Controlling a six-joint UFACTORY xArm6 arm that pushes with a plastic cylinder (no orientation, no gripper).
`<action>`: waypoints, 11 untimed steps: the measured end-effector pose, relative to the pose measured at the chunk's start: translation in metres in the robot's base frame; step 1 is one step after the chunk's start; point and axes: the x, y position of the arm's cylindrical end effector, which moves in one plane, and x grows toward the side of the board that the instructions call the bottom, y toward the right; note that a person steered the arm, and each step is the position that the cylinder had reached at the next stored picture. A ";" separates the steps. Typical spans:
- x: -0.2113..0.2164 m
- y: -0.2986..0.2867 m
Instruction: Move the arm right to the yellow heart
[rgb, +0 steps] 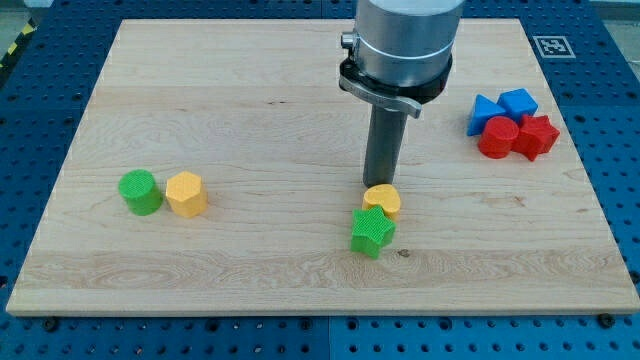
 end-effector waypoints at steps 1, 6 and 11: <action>-0.034 -0.013; 0.061 0.105; 0.014 0.042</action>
